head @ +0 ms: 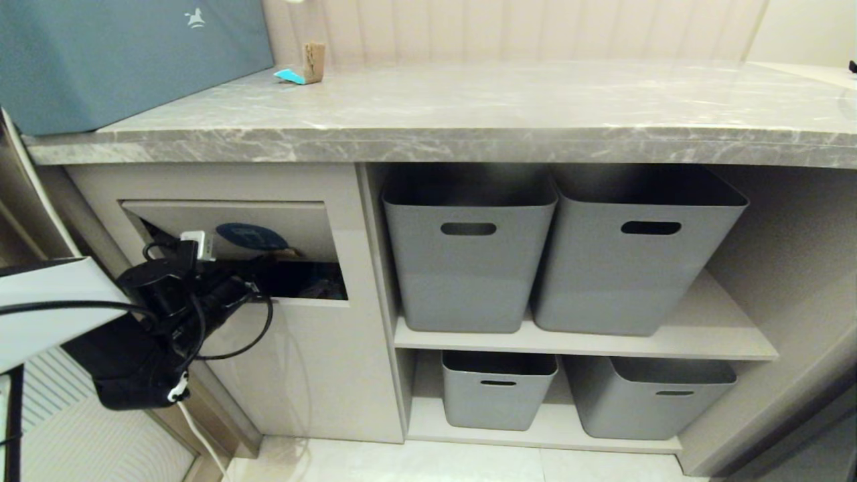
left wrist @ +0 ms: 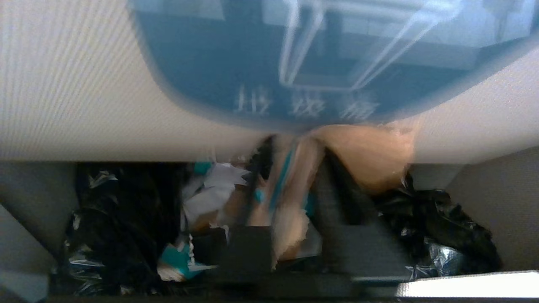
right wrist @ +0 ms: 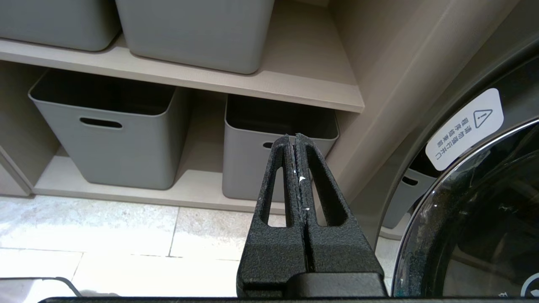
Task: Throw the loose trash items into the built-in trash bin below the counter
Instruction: Put the garbage in the trash can
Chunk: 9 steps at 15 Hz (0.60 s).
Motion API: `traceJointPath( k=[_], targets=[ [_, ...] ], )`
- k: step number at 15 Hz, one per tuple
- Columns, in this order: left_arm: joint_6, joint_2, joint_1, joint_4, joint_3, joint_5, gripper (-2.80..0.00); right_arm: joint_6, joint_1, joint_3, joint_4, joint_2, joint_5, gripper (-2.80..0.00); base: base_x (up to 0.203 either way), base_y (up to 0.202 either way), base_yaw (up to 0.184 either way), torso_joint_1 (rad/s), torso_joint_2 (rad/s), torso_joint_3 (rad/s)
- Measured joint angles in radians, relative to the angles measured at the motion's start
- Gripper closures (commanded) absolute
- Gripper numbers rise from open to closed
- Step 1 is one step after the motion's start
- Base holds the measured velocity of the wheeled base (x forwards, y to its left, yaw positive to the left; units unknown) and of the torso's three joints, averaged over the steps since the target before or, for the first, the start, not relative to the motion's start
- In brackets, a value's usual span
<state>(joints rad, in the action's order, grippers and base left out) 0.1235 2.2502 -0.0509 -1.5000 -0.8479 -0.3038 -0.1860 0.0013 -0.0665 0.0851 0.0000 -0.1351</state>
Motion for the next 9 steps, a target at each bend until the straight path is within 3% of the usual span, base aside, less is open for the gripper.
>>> traceJointPath(
  k=[9],
  targets=[
    [0.022, -0.003, 0.001, 0.0, -0.02, 0.002, -2.8, 0.0, 0.0, 0.0, 0.0, 0.0, 0.0, 0.0, 0.0, 0.0, 0.0, 0.0, 0.0, 0.0]
  ],
)
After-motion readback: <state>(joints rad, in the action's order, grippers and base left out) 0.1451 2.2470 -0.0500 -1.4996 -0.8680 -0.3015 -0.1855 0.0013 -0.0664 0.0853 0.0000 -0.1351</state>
